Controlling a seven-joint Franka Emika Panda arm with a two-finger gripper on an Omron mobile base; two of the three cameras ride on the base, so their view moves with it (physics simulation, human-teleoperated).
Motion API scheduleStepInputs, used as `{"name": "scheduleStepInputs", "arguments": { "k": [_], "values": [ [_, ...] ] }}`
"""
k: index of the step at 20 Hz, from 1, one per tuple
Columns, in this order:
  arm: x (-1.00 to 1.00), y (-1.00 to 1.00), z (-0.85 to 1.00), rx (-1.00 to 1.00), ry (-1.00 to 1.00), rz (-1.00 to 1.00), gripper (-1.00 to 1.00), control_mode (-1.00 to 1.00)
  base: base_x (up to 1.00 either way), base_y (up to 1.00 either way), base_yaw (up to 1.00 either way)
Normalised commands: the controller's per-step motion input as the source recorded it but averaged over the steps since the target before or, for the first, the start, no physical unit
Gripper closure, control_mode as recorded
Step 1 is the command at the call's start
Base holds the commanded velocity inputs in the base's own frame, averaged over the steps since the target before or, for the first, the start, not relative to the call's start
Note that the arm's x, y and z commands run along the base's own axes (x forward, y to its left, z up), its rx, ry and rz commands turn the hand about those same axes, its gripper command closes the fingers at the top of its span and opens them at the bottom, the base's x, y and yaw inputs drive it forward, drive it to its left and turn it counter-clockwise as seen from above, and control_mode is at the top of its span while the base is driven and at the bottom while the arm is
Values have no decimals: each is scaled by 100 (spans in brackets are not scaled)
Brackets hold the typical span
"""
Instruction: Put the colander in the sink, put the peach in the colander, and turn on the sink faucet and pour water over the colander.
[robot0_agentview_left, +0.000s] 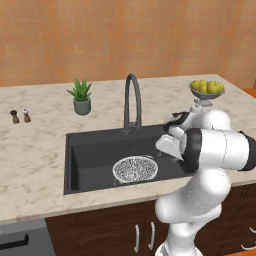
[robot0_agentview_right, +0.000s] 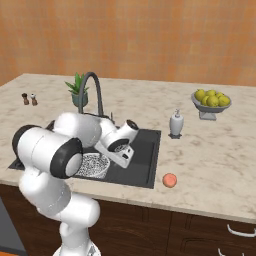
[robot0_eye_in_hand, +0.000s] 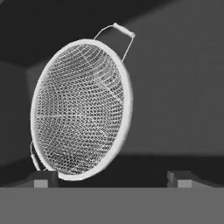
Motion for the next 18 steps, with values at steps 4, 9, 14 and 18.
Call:
{"name": "scheduleStepInputs", "arguments": {
  "k": [4, 9, 14, 18],
  "values": [
    [-68, -51, 71, -3, 6, -1, -100, -100, 0, 0, 0],
    [-41, -26, 63, -13, 10, -1, -100, -100, 0, 0, 0],
    [-35, -16, 41, -19, 13, 0, -100, -100, 0, 0, 0],
    [-23, -36, 40, -17, 15, 0, -100, -100, 0, 0, 0]
  ]
}}
